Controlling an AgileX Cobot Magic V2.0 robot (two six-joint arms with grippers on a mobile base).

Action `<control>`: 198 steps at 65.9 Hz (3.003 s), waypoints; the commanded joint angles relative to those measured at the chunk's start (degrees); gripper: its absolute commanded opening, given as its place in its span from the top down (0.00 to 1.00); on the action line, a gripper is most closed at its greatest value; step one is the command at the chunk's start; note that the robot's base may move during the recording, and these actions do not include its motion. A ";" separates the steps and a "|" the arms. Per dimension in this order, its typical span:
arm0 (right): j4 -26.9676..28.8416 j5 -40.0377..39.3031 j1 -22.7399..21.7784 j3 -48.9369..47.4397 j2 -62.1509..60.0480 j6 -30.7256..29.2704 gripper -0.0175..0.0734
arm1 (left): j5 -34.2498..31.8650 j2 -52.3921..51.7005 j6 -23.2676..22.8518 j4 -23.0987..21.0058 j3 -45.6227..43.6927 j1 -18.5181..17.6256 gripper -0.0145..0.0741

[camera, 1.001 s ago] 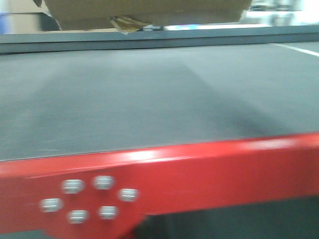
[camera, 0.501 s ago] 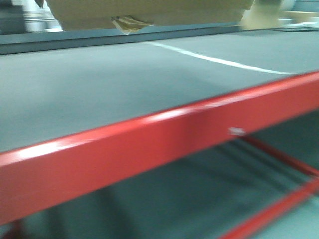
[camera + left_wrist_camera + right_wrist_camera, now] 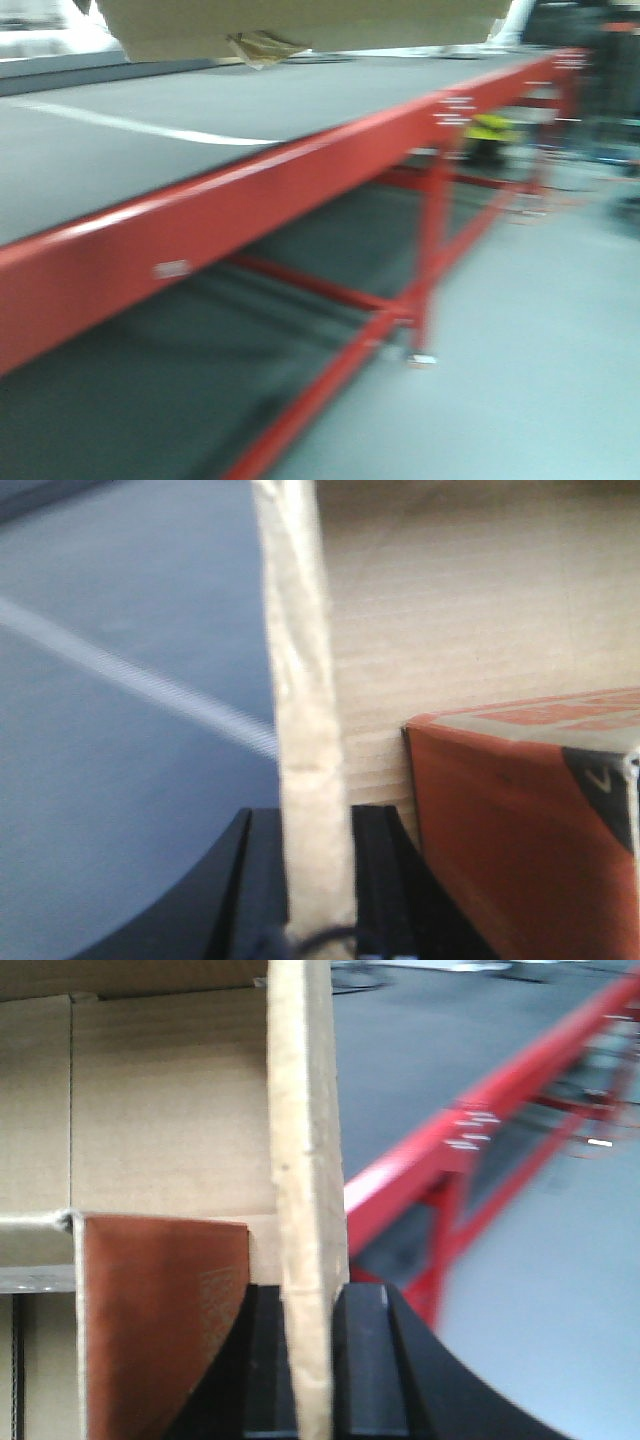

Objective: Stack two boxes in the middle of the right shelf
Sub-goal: 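Drive the base to the steel shelf while holding the box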

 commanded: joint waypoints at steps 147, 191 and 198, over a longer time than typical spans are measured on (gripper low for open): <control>-1.56 -3.85 -0.34 -0.86 -0.91 0.31 0.99 | -3.80 -0.63 0.58 0.46 -0.78 -0.35 0.96; -1.56 -3.85 -0.34 -0.86 -0.91 0.31 0.99 | -3.80 -0.63 0.58 0.57 -0.78 -0.35 0.96; -1.56 -3.85 -0.34 -0.86 -0.91 0.31 0.99 | -3.80 -0.63 0.58 0.57 -0.78 -0.35 0.96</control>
